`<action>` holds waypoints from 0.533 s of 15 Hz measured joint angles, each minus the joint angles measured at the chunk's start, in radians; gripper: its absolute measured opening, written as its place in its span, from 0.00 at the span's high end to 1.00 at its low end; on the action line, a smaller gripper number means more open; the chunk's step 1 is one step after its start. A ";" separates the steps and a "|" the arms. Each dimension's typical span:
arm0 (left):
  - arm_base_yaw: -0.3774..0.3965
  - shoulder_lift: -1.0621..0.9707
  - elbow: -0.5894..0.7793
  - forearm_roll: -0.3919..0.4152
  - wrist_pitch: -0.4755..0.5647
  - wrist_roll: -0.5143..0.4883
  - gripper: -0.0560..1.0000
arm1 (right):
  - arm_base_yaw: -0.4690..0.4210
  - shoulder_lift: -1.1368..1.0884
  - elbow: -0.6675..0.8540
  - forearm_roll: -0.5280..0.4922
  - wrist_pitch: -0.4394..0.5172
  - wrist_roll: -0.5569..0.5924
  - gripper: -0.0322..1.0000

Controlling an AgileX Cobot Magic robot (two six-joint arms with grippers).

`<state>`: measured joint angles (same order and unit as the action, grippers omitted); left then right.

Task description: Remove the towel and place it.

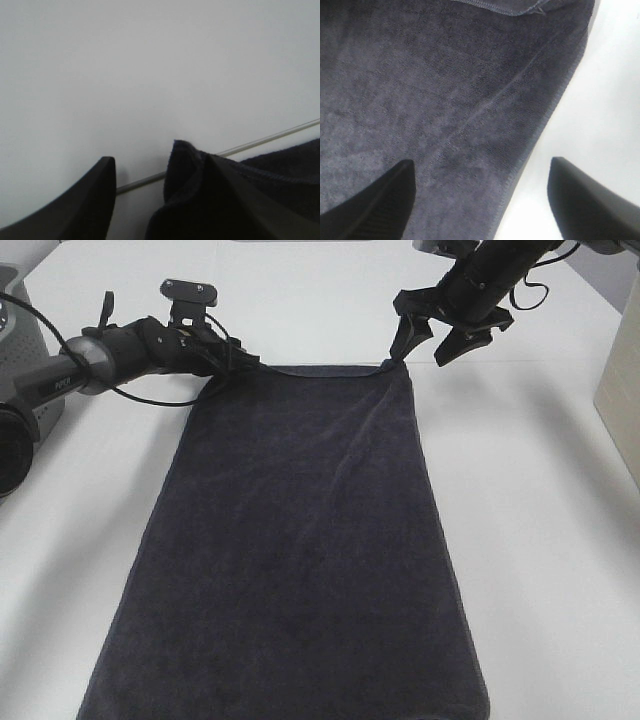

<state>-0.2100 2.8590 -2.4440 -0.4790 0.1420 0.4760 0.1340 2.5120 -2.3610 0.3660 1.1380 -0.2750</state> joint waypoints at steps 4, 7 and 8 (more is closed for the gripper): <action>0.000 0.008 0.000 -0.002 -0.055 0.000 0.86 | 0.000 0.000 0.000 0.000 0.008 0.000 0.28; 0.002 0.008 0.000 -0.003 -0.121 0.000 0.95 | 0.000 0.000 0.000 0.000 0.023 0.000 0.28; 0.004 0.008 -0.002 -0.005 -0.142 0.000 0.95 | 0.000 0.000 0.000 0.000 0.023 0.000 0.28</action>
<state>-0.2060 2.8670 -2.4460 -0.4840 0.0000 0.4760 0.1340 2.5120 -2.3610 0.3660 1.1610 -0.2750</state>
